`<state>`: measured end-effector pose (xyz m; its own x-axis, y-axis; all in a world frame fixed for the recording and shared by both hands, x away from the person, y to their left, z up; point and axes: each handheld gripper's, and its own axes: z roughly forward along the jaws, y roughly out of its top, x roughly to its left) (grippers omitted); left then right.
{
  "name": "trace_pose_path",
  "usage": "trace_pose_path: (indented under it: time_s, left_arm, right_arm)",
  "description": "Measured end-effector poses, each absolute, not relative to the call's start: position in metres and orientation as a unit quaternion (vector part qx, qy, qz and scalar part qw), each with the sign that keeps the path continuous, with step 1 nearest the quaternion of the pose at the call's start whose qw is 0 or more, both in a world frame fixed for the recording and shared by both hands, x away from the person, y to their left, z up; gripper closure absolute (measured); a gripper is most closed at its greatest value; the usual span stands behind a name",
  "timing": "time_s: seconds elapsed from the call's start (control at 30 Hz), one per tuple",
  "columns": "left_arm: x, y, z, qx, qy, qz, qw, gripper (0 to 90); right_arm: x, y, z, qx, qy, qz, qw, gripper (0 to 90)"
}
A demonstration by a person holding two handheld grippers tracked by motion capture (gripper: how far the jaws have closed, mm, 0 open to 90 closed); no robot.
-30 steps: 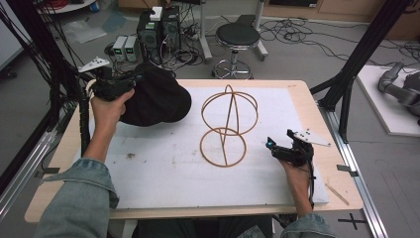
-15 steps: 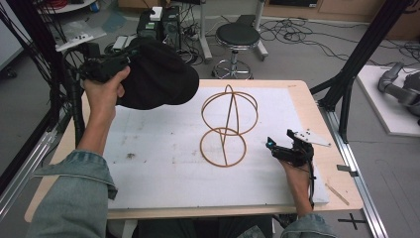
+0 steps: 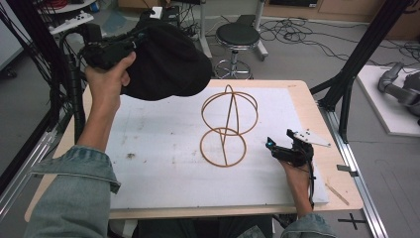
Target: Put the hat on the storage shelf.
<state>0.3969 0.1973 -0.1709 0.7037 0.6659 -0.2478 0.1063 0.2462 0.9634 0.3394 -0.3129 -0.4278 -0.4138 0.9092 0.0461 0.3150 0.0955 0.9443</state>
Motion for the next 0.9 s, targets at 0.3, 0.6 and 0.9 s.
trace_pose_path:
  time_s: [0.3,0.6,0.9]
  left_arm:
    - [0.391,0.177,-0.156,0.577,0.301,0.165,0.741,71.4]
    - [0.389,0.164,-0.150,0.579,0.284,0.151,0.749,71.3]
    - [0.391,0.155,-0.152,0.590,0.275,0.137,0.746,71.3]
  right_arm:
    - [0.339,-0.313,-0.428,0.452,0.678,0.496,0.299,13.0]
    - [0.339,-0.313,-0.428,0.449,0.681,0.492,0.303,13.0]
    - [0.339,-0.313,-0.428,0.449,0.682,0.491,0.303,13.0]
